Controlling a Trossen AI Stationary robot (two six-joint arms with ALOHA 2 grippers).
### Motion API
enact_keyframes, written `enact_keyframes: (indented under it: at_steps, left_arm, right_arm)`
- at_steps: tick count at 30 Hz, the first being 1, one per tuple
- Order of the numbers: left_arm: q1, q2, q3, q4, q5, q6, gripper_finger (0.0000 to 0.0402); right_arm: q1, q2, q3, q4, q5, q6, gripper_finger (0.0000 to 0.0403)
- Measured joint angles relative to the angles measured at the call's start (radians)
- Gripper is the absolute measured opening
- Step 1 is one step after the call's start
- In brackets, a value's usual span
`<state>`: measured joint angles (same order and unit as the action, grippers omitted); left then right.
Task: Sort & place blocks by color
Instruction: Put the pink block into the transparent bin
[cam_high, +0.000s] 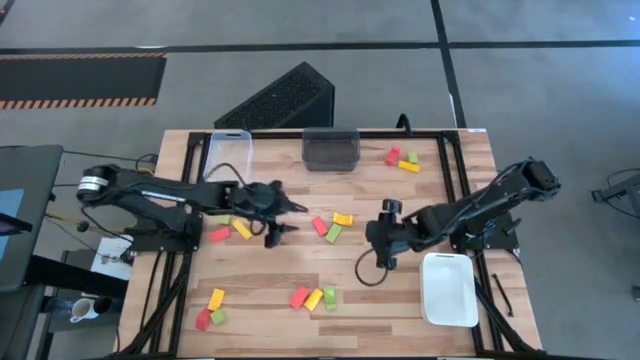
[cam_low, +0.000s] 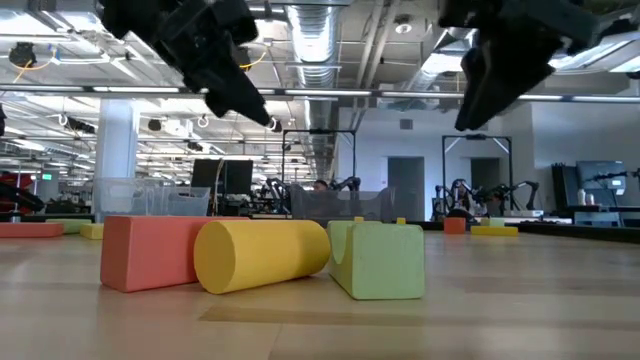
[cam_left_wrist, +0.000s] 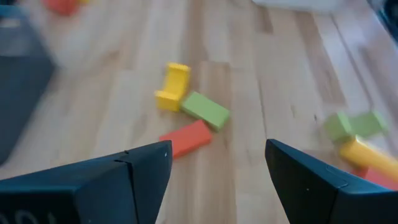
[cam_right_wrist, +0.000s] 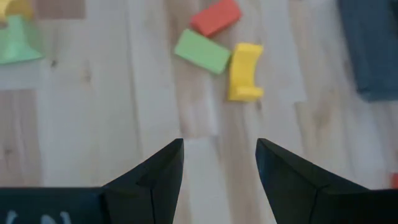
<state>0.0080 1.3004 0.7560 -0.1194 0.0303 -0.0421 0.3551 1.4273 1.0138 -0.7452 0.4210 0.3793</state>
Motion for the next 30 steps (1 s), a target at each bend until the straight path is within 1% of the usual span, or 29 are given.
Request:
enact_keyframes:
  at_steps: [3,7,12,16,20,24,30]
  left_arm:
    - [-0.009,0.102,0.048,0.013,0.022,0.109,0.0240]
    - [-0.008,0.237,0.152,-0.037,0.065,0.329,0.0240]
    - [0.020,0.408,0.334,-0.183,0.111,0.519,0.0240]
    - [0.057,0.529,0.460,-0.293,0.120,0.608,0.0240]
    - [0.087,0.620,0.540,-0.370,0.121,0.681,0.0240]
    - [0.104,0.682,0.579,-0.411,0.123,0.719,0.0240]
    - [0.107,0.733,0.587,-0.428,0.126,0.759,0.0240]
  right_arm:
    - [0.021,0.000,-0.037,-0.004,0.000,0.053,0.0225]
    - [0.045,-0.002,-0.066,0.026,-0.005,0.084,0.0225]
    - [0.068,-0.034,-0.094,0.111,-0.063,0.060,0.0225]
    - [0.087,-0.074,-0.101,0.110,-0.063,0.058,0.0225]
    - [0.106,-0.110,-0.103,0.109,-0.062,0.056,0.0225]
    - [0.118,-0.140,-0.103,0.091,-0.056,0.047,0.0225]
    - [0.114,-0.167,-0.103,0.083,-0.055,0.027,0.0225]
